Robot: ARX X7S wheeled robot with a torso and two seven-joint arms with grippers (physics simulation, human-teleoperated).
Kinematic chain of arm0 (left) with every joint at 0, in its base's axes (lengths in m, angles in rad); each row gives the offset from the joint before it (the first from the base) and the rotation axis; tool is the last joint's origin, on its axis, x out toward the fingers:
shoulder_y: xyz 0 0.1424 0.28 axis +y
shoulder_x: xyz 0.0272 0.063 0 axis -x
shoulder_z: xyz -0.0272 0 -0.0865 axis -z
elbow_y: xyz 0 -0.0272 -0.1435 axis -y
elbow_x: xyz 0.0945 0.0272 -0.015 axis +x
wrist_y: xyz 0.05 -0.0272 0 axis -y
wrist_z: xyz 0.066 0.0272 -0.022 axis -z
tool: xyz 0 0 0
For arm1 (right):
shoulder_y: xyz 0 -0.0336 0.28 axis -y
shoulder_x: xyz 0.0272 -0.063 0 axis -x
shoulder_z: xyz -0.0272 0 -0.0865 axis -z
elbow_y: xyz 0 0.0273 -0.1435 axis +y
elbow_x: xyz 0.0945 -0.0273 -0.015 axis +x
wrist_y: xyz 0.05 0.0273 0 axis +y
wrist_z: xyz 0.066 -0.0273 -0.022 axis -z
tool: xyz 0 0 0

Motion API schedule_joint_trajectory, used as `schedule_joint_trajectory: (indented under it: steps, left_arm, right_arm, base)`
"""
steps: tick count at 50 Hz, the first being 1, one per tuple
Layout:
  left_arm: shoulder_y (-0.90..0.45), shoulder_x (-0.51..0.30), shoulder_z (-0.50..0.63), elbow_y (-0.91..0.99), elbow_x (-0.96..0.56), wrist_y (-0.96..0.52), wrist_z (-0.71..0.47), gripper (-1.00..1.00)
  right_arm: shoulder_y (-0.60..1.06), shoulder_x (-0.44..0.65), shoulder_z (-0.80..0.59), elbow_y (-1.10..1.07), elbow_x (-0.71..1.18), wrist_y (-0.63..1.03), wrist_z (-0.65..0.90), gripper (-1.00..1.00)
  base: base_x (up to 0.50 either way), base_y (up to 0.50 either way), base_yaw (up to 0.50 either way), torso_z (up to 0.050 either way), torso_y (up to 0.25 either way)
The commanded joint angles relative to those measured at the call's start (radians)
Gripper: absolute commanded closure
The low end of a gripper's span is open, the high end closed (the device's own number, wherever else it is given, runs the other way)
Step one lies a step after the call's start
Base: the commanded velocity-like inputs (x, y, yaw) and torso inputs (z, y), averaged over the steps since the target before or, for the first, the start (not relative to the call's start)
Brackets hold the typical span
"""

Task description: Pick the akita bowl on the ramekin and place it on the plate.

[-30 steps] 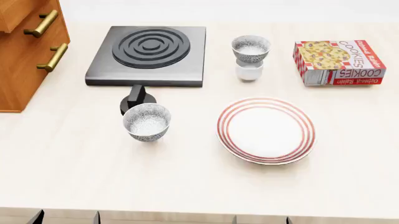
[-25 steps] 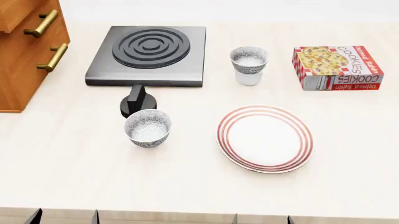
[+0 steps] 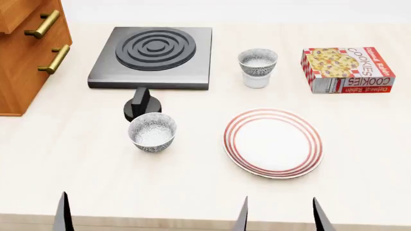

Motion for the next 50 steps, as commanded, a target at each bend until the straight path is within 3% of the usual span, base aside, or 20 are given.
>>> schedule_joint_trajectory:
  steps: [1, 3, 6, 7, 9, 37, 50]
  left_arm:
    - [0.064, -0.034, -0.028, 0.255, -0.076, -0.065, -0.023, -1.0]
    - [0.067, -0.037, -0.029, 0.267, -0.082, -0.066, -0.026, -1.0]
    - [0.062, -0.04, -0.027, 0.249, -0.084, -0.059, -0.029, -1.0]
    - [0.059, -0.041, -0.026, 0.242, -0.083, -0.061, -0.032, -1.0]
    - [0.059, -0.043, -0.024, 0.244, -0.083, -0.064, -0.037, -1.0]
    - [0.076, -0.078, -0.017, 0.276, -0.159, -0.079, -0.057, -1.0]
    - [0.081, -0.092, -0.006, 0.277, -0.177, -0.067, -0.058, -1.0]
  right_arm:
    - [-0.036, 0.021, -0.022, -0.283, -0.003, 0.134, 0.028, -1.0]
    - [-0.054, 0.023, -0.02, -0.259, 0.001, 0.077, 0.037, -1.0]
    - [-0.039, 0.02, -0.005, -0.329, 0.031, 0.161, 0.039, -1.0]
    - [-0.056, 0.023, -0.006, -0.286, 0.036, 0.085, 0.036, -1.0]
    - [-0.038, 0.025, -0.008, -0.333, 0.04, 0.159, 0.04, -1.0]
    - [-0.034, 0.065, -0.042, -0.345, 0.054, 0.172, 0.081, -1.0]
    - [-0.033, 0.08, -0.049, -0.346, 0.067, 0.176, 0.094, -1.0]
  base:
    - [0.0, 0.0, 0.0, 0.0, 0.0]
    - [0.0, 0.0, 0.0, 0.0, 0.0]
    - [0.0, 0.0, 0.0, 0.0, 0.0]
    - [0.14, 0.0, 0.0, 0.0, 0.0]
    - [0.5, 0.0, 0.0, 0.0, 0.0]
    - [0.5, 0.0, 0.0, 0.0, 0.0]
    - [0.5, 0.0, 0.0, 0.033, 0.0]
